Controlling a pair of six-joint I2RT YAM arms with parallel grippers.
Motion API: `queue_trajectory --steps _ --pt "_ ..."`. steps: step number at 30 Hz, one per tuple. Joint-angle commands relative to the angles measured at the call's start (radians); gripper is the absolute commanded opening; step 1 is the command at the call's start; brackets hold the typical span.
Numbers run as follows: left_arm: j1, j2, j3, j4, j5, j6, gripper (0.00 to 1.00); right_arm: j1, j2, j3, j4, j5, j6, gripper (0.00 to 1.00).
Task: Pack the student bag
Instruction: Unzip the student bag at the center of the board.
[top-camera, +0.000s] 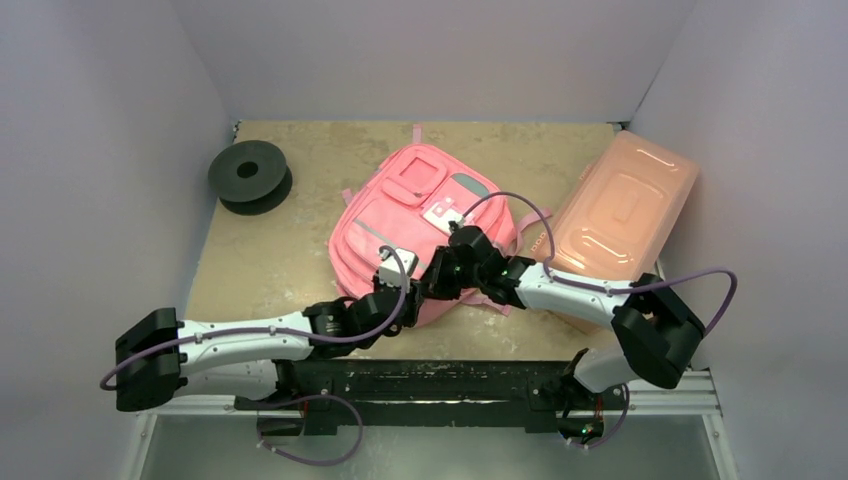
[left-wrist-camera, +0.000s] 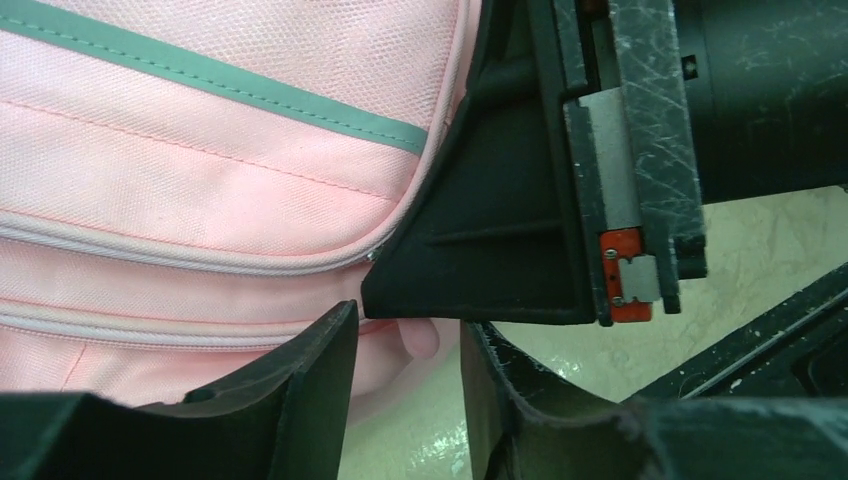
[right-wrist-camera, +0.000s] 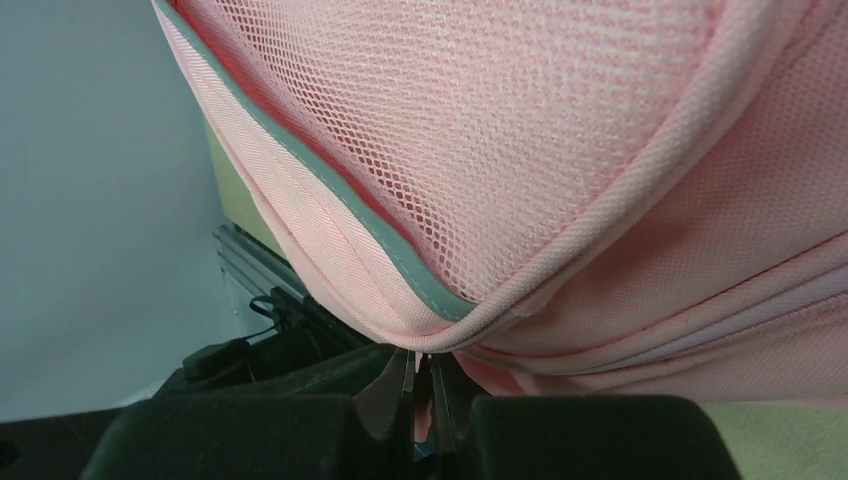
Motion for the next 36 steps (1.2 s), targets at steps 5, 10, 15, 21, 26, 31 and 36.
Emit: queue_trajectory --steps 5,10,15,21,26,31,36 --pt "-0.009 0.138 0.153 -0.108 -0.123 0.046 0.32 0.004 -0.033 -0.03 0.047 -0.012 0.152 0.07" --pt "-0.017 0.161 0.14 -0.081 -0.085 0.045 0.39 0.002 -0.05 -0.025 0.049 -0.003 0.174 0.08" --pt "-0.017 0.19 0.17 -0.08 -0.095 0.094 0.36 0.002 -0.065 -0.04 0.062 0.007 0.195 0.08" --pt "-0.017 0.23 0.227 -0.101 -0.125 0.133 0.32 0.002 -0.064 -0.039 0.047 0.022 0.188 0.09" --pt "-0.017 0.241 0.272 -0.152 -0.191 0.128 0.0 0.004 -0.077 -0.059 0.047 0.049 0.159 0.24" --pt "-0.015 0.171 0.193 -0.167 -0.24 0.052 0.0 -0.035 -0.14 -0.073 -0.06 0.14 0.065 0.59" --pt "-0.015 0.085 0.101 -0.12 -0.19 0.04 0.0 -0.112 -0.195 -0.115 -0.006 0.149 0.042 0.7"
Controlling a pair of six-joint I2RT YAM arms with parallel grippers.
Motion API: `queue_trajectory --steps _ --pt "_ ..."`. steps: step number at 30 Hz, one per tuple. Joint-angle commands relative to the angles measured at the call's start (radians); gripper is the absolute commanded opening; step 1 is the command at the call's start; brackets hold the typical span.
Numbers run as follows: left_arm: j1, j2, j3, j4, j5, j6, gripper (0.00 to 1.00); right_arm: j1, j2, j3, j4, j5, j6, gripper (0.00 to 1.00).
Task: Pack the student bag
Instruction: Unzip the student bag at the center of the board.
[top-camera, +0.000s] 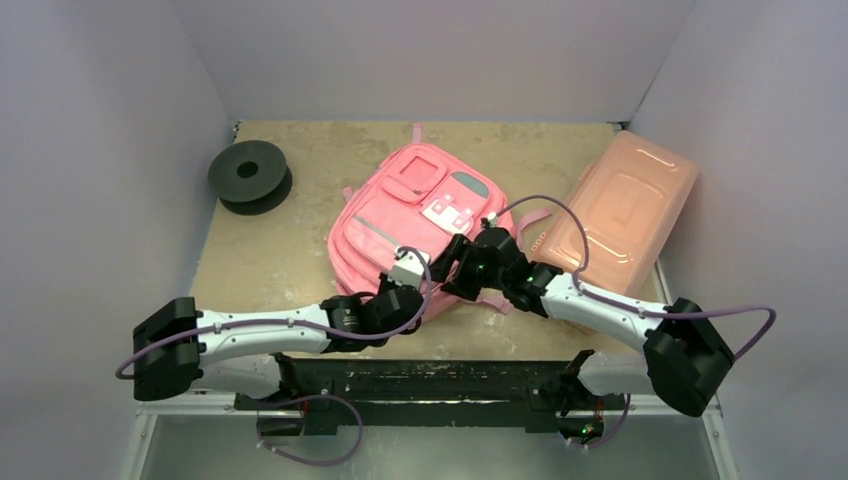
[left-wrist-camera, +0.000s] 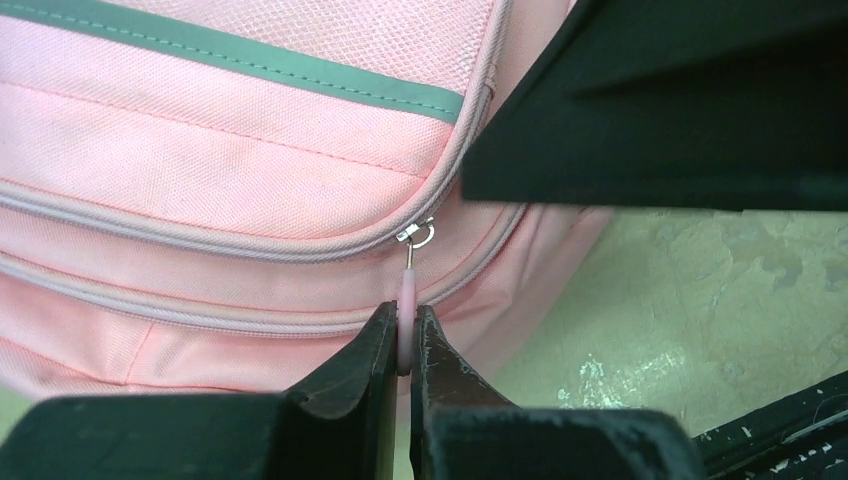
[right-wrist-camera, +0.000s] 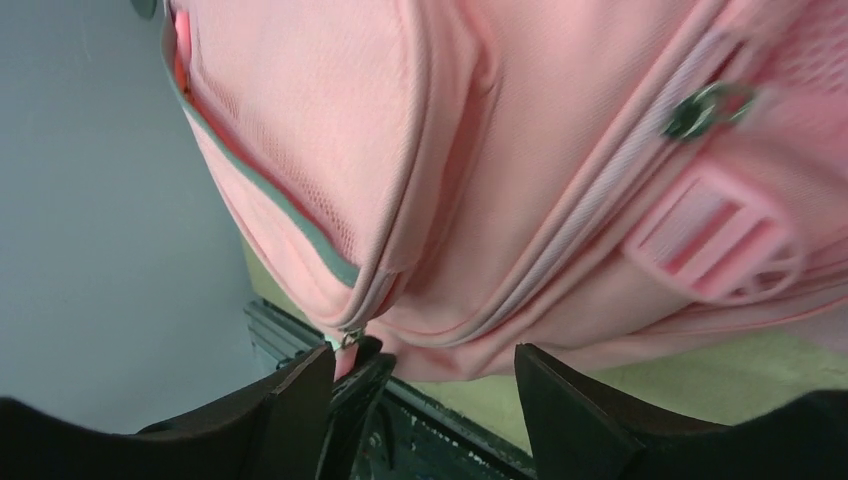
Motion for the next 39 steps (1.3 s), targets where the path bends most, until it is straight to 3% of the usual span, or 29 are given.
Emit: queue_trajectory --steps 1,8,16,18,23,29,31,32,34,37,39 --pt "0.012 -0.082 -0.056 0.064 -0.057 -0.04 0.0 -0.053 -0.033 -0.007 0.01 0.058 -0.055 0.7" --pt "0.016 -0.097 -0.07 0.127 0.018 -0.02 0.0 -0.058 0.088 0.109 0.05 0.021 -0.067 0.61" --pt "0.028 -0.04 -0.038 0.154 0.11 -0.007 0.0 -0.058 0.154 0.14 0.085 0.002 -0.058 0.6" --pt "0.034 -0.029 -0.033 0.161 0.134 -0.003 0.0 -0.057 0.162 0.145 0.095 -0.001 -0.072 0.62" --pt "0.035 -0.007 -0.022 0.171 0.16 -0.006 0.0 -0.058 0.154 0.147 0.115 0.005 -0.114 0.78" --pt "0.037 -0.003 -0.026 0.197 0.196 -0.006 0.0 -0.057 0.179 0.142 0.145 0.009 -0.131 0.79" --pt "0.039 -0.008 -0.027 0.204 0.2 0.0 0.0 -0.058 0.202 0.145 0.162 0.011 -0.133 0.73" --pt "0.039 -0.009 -0.027 0.205 0.2 0.005 0.0 -0.058 0.213 0.149 0.163 0.014 -0.142 0.64" --pt "0.044 -0.012 -0.023 0.194 0.196 0.006 0.0 -0.057 0.229 0.166 0.139 0.022 -0.164 0.34" --pt "0.067 -0.026 -0.021 0.129 0.178 -0.027 0.0 -0.057 0.216 0.183 0.08 0.076 -0.223 0.04" --pt "0.102 -0.049 -0.029 0.068 0.156 -0.068 0.0 -0.058 0.202 0.187 0.052 0.085 -0.293 0.0"
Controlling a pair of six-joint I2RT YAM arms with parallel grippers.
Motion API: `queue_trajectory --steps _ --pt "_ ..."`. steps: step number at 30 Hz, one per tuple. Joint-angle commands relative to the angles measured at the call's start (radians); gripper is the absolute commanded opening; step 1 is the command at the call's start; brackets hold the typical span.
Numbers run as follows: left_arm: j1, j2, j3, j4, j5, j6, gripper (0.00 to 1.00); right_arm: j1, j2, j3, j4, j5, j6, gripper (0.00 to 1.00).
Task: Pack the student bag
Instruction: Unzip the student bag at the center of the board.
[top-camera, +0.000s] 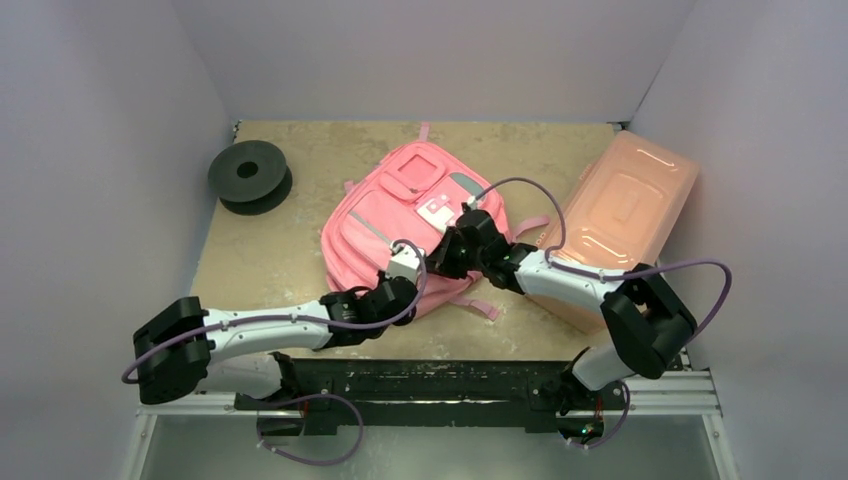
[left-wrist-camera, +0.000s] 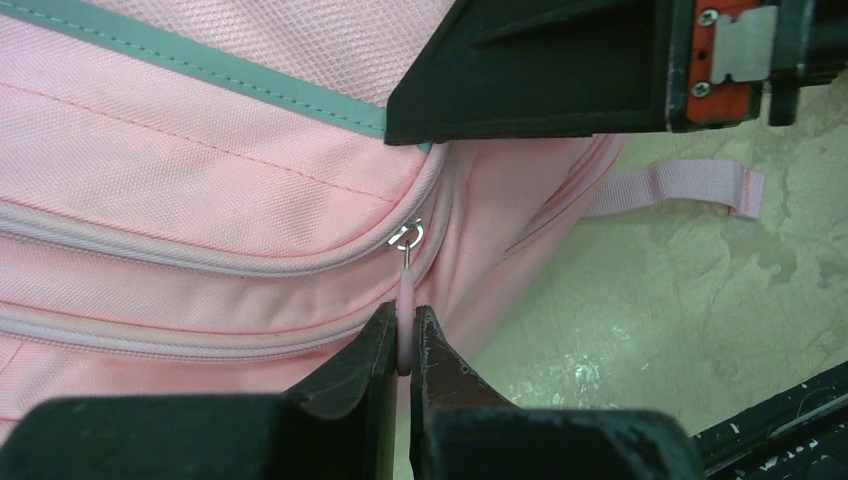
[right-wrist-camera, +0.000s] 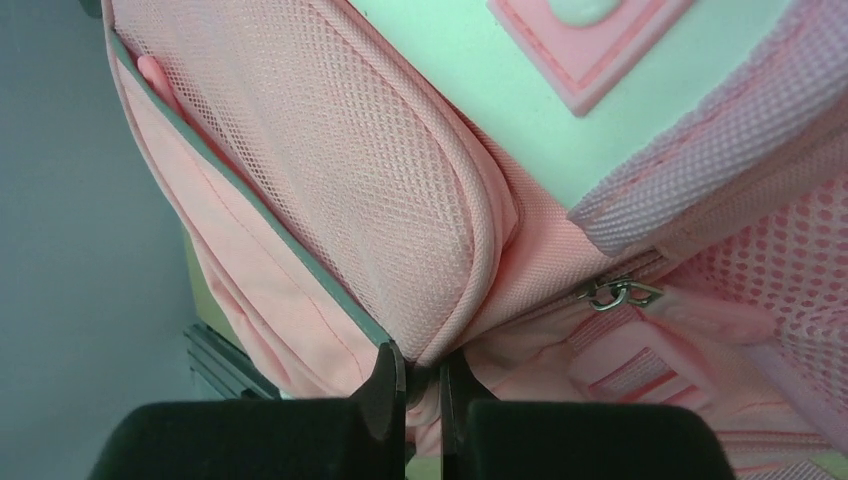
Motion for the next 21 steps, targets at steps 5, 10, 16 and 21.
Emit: queue_trajectory --steps 5,10,16,21 --pt "0.22 -0.144 0.002 -0.243 -0.026 -0.186 0.0 -0.004 -0.004 0.073 -0.112 0.088 -0.397 0.0" --pt "0.452 -0.247 0.003 -0.356 -0.044 -0.157 0.0 -0.023 -0.067 -0.016 -0.082 0.033 -0.537 0.0" --pt "0.645 -0.219 0.034 -0.289 0.042 -0.093 0.0 -0.088 -0.111 -0.046 -0.086 -0.027 -0.587 0.0" --pt "0.738 -0.138 0.142 -0.259 0.099 -0.047 0.0 -0.138 -0.106 -0.012 -0.141 -0.015 -0.684 0.0"
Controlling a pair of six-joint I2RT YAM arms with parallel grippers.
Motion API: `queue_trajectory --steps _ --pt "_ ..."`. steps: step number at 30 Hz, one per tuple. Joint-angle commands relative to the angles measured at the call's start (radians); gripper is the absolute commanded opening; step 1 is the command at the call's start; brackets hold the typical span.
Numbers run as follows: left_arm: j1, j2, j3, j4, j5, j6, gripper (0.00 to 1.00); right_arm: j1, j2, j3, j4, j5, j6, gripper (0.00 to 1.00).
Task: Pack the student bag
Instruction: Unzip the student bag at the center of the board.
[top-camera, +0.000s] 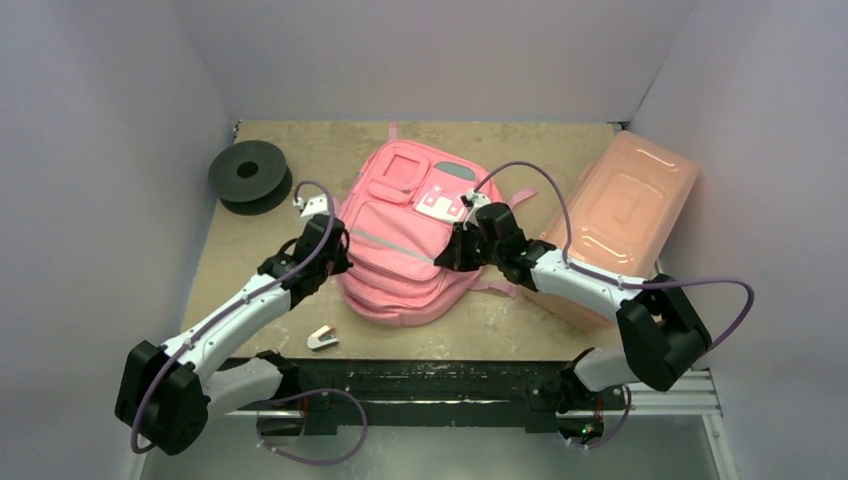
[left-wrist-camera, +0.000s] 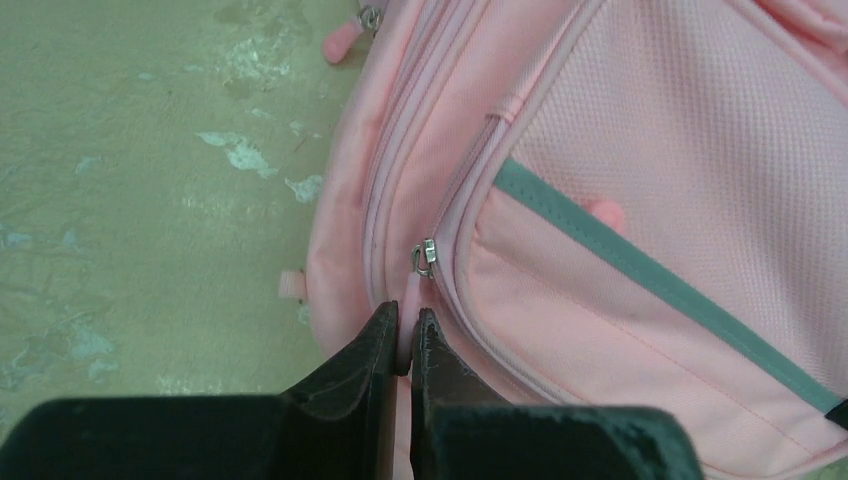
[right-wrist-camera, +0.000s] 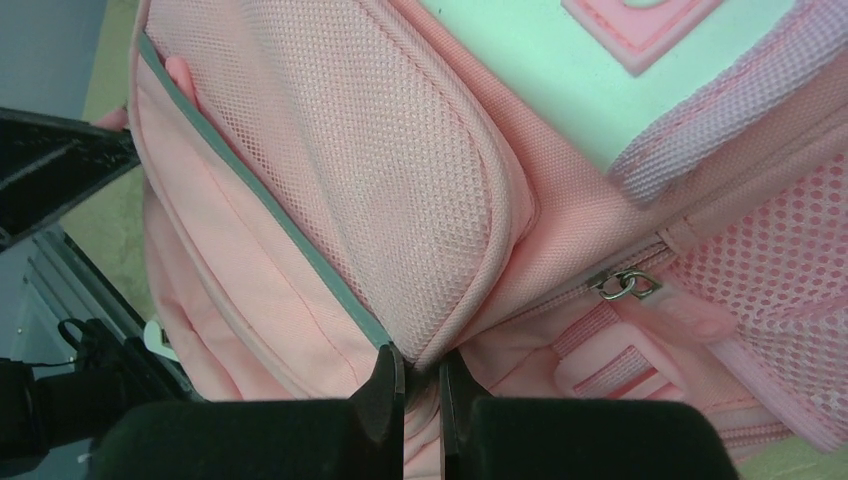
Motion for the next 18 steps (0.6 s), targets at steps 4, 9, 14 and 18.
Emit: queue_trajectory --steps 4,9,14,18 --pt "0.177 0.102 0.2 0.034 -0.071 0.112 0.0 -0.053 -0.008 0.047 -0.159 0.119 -0.268 0.0" --pt "0.273 0.188 0.302 0.073 0.077 0.139 0.0 -0.066 -0.012 0.035 -0.143 0.107 -0.273 0.0" --pt "0.281 0.215 0.322 0.13 0.1 0.155 0.0 -0.074 -0.002 0.039 -0.142 0.121 -0.285 0.0" --pt "0.283 0.203 0.329 0.094 0.153 0.147 0.0 -0.078 0.005 0.059 -0.157 0.156 -0.295 0.0"
